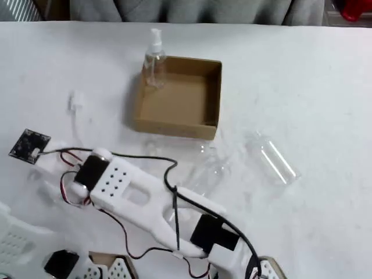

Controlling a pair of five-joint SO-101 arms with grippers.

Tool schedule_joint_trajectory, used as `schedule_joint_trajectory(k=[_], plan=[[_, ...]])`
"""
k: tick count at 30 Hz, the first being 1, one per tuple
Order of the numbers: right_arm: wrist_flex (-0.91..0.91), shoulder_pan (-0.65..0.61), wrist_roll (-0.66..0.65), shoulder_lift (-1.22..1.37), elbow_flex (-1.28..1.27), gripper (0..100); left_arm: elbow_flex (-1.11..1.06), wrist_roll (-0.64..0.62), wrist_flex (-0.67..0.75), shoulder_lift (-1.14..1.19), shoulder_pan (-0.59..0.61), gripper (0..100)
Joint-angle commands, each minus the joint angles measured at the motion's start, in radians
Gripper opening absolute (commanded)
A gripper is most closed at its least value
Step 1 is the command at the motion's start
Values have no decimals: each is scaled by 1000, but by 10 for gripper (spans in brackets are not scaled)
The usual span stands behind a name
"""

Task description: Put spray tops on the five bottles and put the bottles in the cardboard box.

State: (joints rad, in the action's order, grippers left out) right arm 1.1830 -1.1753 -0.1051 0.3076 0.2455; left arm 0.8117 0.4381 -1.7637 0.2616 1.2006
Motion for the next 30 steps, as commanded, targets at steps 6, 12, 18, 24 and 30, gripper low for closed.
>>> schedule_joint_trajectory(k=[6, 12, 18, 24, 30], plan=[[-223, -10, 61, 53, 17, 179, 64, 9, 0, -13, 50, 57], [-343, -30, 183, 136, 18, 327, 64, 9, 0, -21, 50, 57], [-415, -90, 193, 188, 18, 252, 60, 3, 0, -13, 50, 57], [-481, -108, 193, 269, 18, 238, 61, 3, 15, -13, 50, 57], [-479, -108, 187, 344, 61, 238, 63, 3, 15, -13, 61, 57]])
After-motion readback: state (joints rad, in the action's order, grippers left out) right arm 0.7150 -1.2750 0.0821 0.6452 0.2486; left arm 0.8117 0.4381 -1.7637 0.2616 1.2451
